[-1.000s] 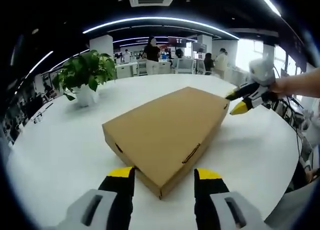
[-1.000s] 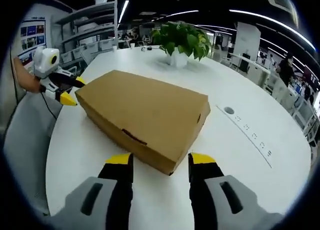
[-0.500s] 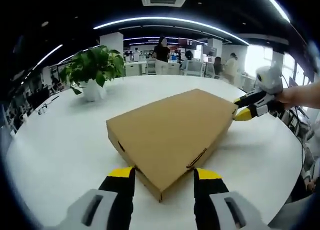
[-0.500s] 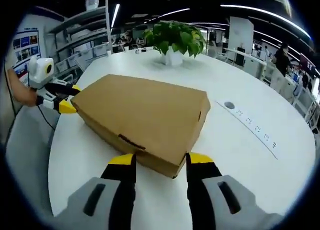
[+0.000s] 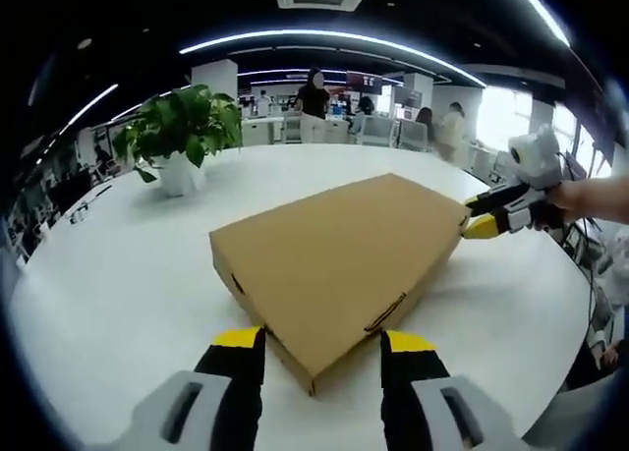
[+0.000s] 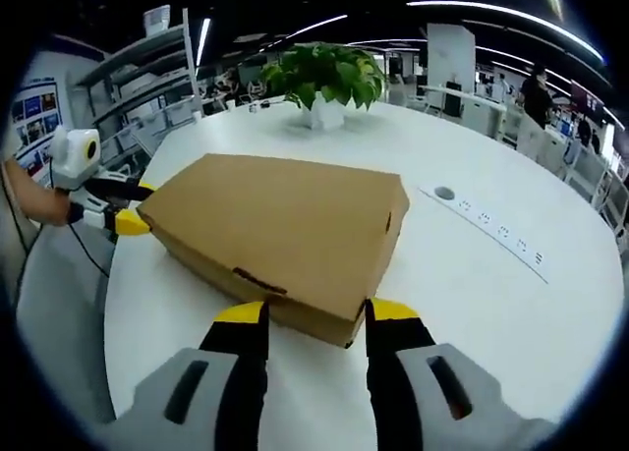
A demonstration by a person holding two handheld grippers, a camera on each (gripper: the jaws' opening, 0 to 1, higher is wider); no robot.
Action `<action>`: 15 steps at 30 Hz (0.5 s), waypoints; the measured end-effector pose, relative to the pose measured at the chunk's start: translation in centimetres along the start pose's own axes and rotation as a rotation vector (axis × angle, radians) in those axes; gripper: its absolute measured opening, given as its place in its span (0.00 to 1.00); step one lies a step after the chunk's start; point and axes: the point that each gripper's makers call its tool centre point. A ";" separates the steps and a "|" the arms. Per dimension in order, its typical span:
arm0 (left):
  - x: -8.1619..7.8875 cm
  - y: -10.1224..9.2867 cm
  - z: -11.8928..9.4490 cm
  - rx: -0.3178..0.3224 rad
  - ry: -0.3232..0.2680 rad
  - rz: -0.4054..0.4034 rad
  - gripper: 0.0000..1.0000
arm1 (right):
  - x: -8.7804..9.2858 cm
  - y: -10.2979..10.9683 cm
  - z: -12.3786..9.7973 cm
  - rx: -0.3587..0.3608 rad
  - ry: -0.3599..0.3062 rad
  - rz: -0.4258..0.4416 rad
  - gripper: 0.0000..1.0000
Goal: Operate the shoe box by opening the lid, removing the specified soft item, and placing it in the target area until the item is outside and the box remains undamaged.
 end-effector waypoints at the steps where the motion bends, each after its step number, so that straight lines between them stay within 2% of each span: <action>1: 0.0 0.1 0.0 0.003 0.003 0.000 0.47 | 0.0 0.1 0.0 0.004 0.000 0.004 0.35; 15: 0.4 1.5 -0.4 0.052 0.029 0.016 0.47 | 0.4 2.0 -0.4 0.056 -0.001 0.063 0.35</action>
Point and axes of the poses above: the point that each gripper's makers call its tool centre point, and the gripper's own axes: z roughly forward along the fingers, y roughly to its left, x roughly out of its underside, and after that the axes turned 9 degrees about -y, right-handed
